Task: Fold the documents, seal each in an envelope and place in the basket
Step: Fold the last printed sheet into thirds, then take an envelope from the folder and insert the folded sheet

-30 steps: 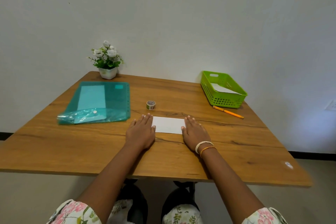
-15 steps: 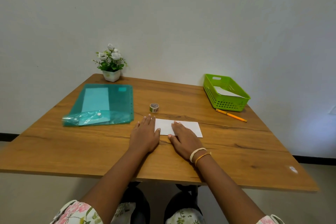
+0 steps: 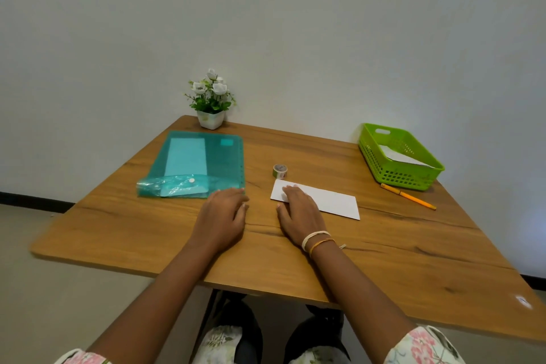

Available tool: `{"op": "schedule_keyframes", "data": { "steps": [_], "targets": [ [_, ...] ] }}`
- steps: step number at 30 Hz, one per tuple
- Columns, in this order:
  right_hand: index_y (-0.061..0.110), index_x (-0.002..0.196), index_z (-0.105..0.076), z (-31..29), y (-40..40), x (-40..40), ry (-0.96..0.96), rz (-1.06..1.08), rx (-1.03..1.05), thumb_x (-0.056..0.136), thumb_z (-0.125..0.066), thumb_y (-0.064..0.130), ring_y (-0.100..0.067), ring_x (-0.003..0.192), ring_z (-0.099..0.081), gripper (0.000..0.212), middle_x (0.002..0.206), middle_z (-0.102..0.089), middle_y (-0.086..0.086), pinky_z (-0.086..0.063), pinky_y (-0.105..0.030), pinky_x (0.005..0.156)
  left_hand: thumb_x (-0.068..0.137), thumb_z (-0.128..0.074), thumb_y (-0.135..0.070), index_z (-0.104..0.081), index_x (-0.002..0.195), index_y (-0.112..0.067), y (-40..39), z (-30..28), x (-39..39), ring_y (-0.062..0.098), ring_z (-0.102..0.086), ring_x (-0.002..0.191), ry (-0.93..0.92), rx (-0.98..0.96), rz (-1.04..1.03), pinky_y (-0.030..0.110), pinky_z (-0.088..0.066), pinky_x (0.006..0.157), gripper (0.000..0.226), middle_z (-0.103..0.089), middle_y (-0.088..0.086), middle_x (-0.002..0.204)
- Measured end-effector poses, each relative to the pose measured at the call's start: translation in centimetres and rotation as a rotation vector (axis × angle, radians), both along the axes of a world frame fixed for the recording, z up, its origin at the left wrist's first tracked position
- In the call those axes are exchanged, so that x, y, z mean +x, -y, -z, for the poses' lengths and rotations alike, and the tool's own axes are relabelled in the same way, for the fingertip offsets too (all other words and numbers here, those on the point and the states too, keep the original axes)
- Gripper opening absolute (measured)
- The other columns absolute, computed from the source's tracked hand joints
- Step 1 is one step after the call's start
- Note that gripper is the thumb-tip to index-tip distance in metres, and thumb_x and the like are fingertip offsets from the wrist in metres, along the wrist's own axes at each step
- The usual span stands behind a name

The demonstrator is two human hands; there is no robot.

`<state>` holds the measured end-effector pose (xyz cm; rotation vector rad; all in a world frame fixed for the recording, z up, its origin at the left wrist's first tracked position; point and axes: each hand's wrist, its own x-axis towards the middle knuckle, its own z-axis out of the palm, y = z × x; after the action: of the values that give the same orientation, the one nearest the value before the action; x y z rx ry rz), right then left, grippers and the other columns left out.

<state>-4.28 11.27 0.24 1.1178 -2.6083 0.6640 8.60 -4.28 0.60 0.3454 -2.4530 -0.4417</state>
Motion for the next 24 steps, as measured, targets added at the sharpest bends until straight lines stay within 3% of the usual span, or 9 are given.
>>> {"op": "schedule_keyframes", "data": {
  "steps": [2, 4, 7, 11, 14, 17, 21, 24],
  "targets": [
    [0.014, 0.131, -0.049, -0.3, 2.4, 1.3, 0.043, -0.061, -0.075, 0.095, -0.047, 0.029, -0.020, 0.119, -0.051, 0.038, 0.128, -0.057, -0.006, -0.041, -0.032, 0.102, 0.086, -0.061, -0.013, -0.069, 0.110, -0.011, 0.8, 0.0, 0.3, 0.025, -0.056, 0.117, -0.052, -0.019, -0.111, 0.044, -0.038, 0.105, 0.025, -0.063, 0.009, 0.125],
    [0.015, 0.131, -0.048, -0.6, 4.9, 2.4, 0.098, -0.113, -0.116, 0.095, -0.048, 0.027, -0.020, 0.113, -0.054, 0.038, 0.124, -0.058, -0.005, -0.045, -0.032, 0.097, 0.085, -0.059, -0.012, -0.063, 0.120, -0.009, 1.6, 0.1, 0.3, 0.027, -0.049, 0.128, 0.014, -0.047, -0.248, 0.049, -0.030, 0.111, 0.036, -0.057, 0.013, 0.134],
    [0.013, 0.140, -0.040, -1.2, 8.0, 3.2, 0.229, -0.174, -0.104, 0.097, -0.048, 0.023, -0.023, 0.124, -0.047, 0.046, 0.137, -0.050, -0.009, -0.038, -0.033, 0.104, 0.091, -0.051, -0.022, -0.050, 0.135, -0.009, 1.9, 0.2, 0.1, 0.027, -0.037, 0.137, 0.174, 0.040, -0.372, 0.048, -0.025, 0.112, 0.047, -0.046, 0.014, 0.144],
    [0.009, 0.143, -0.038, -2.3, 11.4, 2.8, 0.358, -0.195, -0.004, 0.095, -0.053, 0.028, -0.028, 0.128, -0.046, 0.054, 0.141, -0.047, -0.014, -0.035, -0.037, 0.107, 0.092, -0.047, -0.019, -0.052, 0.129, -0.010, 1.8, 0.2, 0.2, 0.023, -0.049, 0.123, 0.132, 0.032, -0.357, 0.041, -0.035, 0.102, 0.039, -0.057, 0.009, 0.130],
    [0.008, 0.137, -0.047, -2.8, 12.3, 2.1, 0.347, -0.191, 0.072, 0.087, -0.066, 0.028, -0.028, 0.124, -0.050, 0.057, 0.135, -0.053, -0.014, -0.038, -0.035, 0.105, 0.090, -0.048, -0.013, -0.054, 0.127, -0.009, 2.2, 0.1, 0.5, 0.023, -0.054, 0.116, 0.057, 0.077, -0.327, 0.039, -0.038, 0.101, 0.037, -0.061, 0.009, 0.123],
    [0.008, 0.122, -0.062, -3.6, 11.8, 1.2, 0.359, -0.187, 0.091, 0.081, -0.072, 0.021, -0.026, 0.114, -0.057, 0.043, 0.122, -0.063, -0.012, -0.043, -0.031, 0.096, 0.088, -0.048, -0.008, -0.054, 0.129, -0.009, 2.2, 0.2, 0.5, 0.024, -0.049, 0.126, 0.013, 0.054, -0.279, 0.044, -0.030, 0.112, 0.042, -0.059, 0.011, 0.130],
    [0.014, 0.112, -0.062, -4.6, 9.3, -0.3, 0.292, -0.172, 0.101, 0.080, -0.061, 0.003, -0.029, 0.111, -0.057, 0.033, 0.119, -0.061, -0.012, -0.047, -0.037, 0.096, 0.089, -0.044, -0.012, -0.053, 0.130, -0.012, 1.9, 0.1, 0.9, 0.026, -0.036, 0.139, -0.098, -0.001, -0.375, 0.050, -0.009, 0.117, 0.042, -0.050, 0.010, 0.140],
    [0.015, 0.113, -0.061, -4.7, 7.3, -0.2, 0.162, -0.188, 0.159, 0.083, -0.056, 0.000, -0.031, 0.111, -0.056, 0.034, 0.120, -0.060, -0.010, -0.048, -0.039, 0.095, 0.094, -0.041, -0.014, -0.053, 0.129, -0.013, 2.1, -0.1, 1.0, 0.025, -0.036, 0.139, -0.170, 0.043, -0.424, 0.053, -0.011, 0.117, 0.036, -0.051, 0.009, 0.139]
  ]
}}
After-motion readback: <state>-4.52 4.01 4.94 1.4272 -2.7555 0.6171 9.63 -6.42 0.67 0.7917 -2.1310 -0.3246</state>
